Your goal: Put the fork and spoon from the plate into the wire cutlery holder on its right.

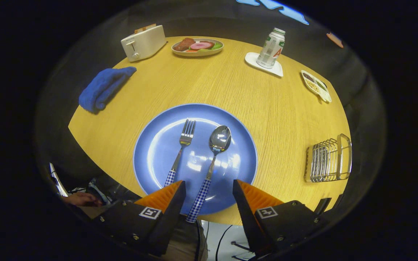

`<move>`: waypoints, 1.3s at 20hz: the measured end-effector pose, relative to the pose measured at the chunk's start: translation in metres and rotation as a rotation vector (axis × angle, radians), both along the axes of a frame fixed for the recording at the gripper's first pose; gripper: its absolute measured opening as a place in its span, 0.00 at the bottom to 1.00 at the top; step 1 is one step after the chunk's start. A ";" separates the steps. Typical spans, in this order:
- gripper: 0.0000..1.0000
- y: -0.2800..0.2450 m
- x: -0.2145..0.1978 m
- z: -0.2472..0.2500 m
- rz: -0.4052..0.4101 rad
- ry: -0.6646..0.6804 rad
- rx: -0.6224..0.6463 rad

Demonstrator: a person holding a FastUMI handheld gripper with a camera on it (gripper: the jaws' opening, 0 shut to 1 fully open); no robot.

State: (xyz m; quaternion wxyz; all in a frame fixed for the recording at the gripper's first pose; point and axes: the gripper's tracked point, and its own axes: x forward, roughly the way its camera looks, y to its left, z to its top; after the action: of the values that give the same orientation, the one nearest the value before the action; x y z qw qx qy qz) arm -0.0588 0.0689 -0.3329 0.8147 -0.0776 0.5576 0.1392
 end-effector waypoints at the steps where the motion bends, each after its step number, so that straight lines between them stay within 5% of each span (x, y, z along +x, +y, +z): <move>1: 0.80 -0.002 -0.002 -0.004 0.004 0.025 -0.026; 3: 0.68 -0.002 -0.008 -0.016 0.010 0.092 -0.050; 5: 0.68 -0.002 -0.010 -0.026 0.001 0.138 -0.059; 7: 0.38 -0.003 -0.013 -0.029 0.000 0.195 -0.076; 10: 0.36 0.002 -0.006 -0.031 -0.015 0.227 -0.055; 11: 0.08 0.002 -0.016 -0.031 -0.009 0.272 -0.054; 22: 0.07 -0.026 -0.009 0.028 0.071 0.381 0.062; 26: 0.07 -0.059 -0.004 0.052 0.042 0.360 0.031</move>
State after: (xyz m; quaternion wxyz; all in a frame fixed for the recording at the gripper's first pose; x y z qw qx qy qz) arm -0.0630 0.0099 -0.2813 0.6996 -0.0504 0.6906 0.1761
